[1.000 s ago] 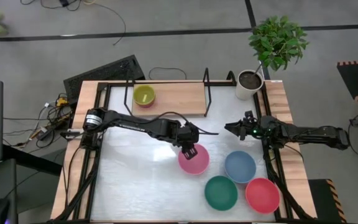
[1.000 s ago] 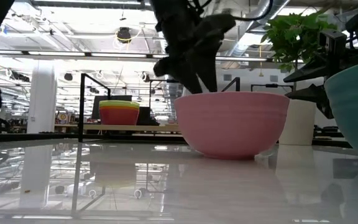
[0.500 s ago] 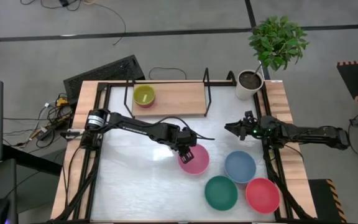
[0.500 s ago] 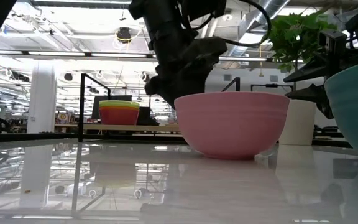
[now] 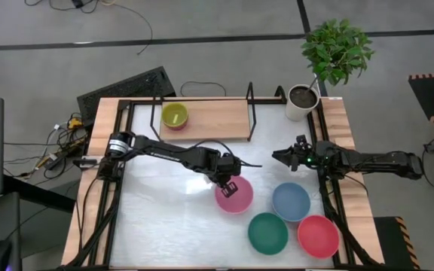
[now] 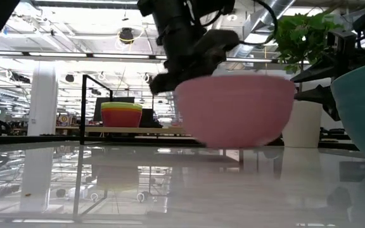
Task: Place and stack bowls onto a shelf
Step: Put the pink bowl on the shelf, then move the blue bowl to the center of the table
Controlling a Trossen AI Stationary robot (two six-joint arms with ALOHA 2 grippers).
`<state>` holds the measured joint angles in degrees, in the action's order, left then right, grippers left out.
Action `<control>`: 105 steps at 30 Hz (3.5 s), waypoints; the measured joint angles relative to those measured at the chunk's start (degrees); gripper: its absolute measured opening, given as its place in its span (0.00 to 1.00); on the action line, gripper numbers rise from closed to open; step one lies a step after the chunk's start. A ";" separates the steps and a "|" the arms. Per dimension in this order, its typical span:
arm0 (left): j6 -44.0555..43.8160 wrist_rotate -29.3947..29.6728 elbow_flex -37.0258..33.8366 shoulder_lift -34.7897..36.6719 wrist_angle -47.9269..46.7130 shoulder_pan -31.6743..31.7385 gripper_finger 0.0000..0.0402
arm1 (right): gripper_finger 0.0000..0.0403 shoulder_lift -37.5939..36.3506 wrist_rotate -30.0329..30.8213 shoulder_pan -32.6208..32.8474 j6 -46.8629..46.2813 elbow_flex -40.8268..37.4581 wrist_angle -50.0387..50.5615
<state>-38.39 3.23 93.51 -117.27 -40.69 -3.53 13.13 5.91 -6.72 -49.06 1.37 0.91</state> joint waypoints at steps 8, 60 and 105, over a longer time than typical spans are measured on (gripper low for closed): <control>11.69 0.05 12.43 -0.02 -13.81 4.72 0.00 | 0.50 0.00 0.00 -0.11 -0.13 0.00 0.00; 58.88 -10.46 24.29 -7.03 -14.41 44.31 0.00 | 0.50 2.00 4.97 -0.17 -4.20 -0.09 -0.70; 60.08 -5.26 36.68 -9.25 -21.62 41.57 0.52 | 0.50 2.10 6.29 -0.03 8.64 6.25 10.95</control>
<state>21.69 -2.03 130.19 -126.52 -62.31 38.04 15.23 12.20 -6.75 -40.42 7.61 11.86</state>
